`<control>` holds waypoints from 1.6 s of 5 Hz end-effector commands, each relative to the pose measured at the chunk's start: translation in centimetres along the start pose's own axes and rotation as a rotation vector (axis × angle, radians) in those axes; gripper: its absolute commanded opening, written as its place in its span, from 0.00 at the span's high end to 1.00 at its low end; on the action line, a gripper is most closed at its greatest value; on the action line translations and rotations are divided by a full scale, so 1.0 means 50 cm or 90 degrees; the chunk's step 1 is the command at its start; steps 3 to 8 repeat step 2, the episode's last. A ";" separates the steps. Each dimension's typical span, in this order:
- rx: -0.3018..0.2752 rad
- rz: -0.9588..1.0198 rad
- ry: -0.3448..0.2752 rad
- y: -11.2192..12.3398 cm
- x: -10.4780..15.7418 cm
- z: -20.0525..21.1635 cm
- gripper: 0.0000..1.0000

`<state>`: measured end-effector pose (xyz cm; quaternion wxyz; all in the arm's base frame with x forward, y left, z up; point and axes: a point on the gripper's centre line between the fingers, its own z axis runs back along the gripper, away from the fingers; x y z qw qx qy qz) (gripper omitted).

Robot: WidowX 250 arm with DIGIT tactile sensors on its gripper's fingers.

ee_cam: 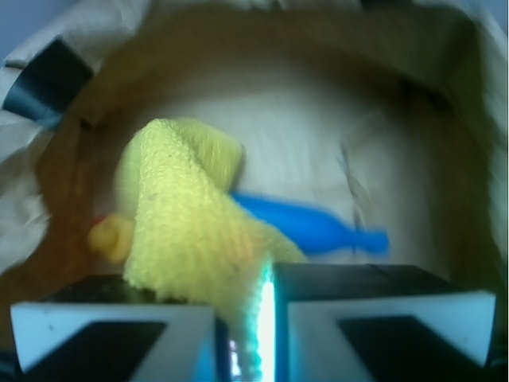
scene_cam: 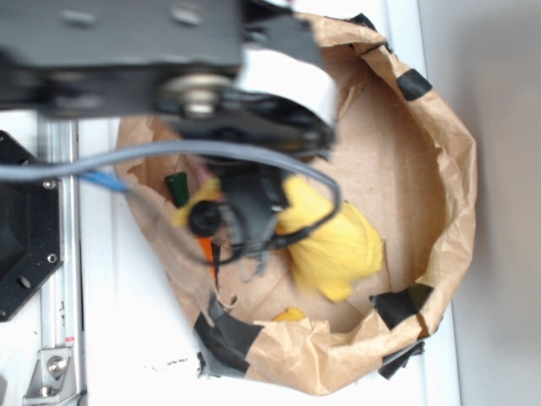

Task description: Grab the yellow cloth.

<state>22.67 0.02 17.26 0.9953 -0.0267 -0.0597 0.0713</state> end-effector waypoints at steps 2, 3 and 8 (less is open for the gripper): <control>0.082 0.091 0.021 0.002 0.039 0.028 1.00; 0.082 0.091 0.021 0.002 0.039 0.028 1.00; 0.082 0.091 0.021 0.002 0.039 0.028 1.00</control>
